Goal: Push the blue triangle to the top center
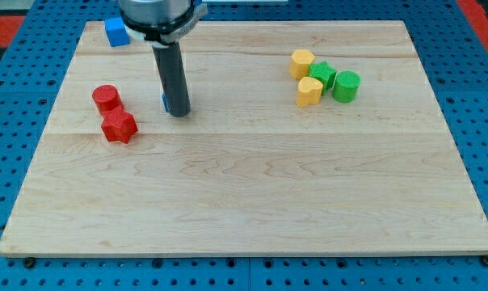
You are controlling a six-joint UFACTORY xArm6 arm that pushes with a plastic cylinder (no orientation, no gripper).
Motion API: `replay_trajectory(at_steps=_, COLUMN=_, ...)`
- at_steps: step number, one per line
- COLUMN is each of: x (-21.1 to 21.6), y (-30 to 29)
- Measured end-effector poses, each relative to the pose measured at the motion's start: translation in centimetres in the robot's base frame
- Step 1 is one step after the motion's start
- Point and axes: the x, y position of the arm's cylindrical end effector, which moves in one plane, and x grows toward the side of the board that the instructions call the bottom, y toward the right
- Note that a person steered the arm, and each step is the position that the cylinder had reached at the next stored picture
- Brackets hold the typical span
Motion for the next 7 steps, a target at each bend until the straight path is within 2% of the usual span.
replay_trajectory(at_steps=1, x=-2.9, y=0.0)
replay_trajectory(at_steps=2, x=-2.9, y=-4.4)
replay_trajectory(at_steps=3, x=-4.7, y=-5.6)
replay_trajectory(at_steps=4, x=-5.0, y=-1.0)
replay_trajectory(at_steps=6, x=-13.0, y=-1.4)
replay_trajectory(at_steps=7, x=-12.7, y=-0.9)
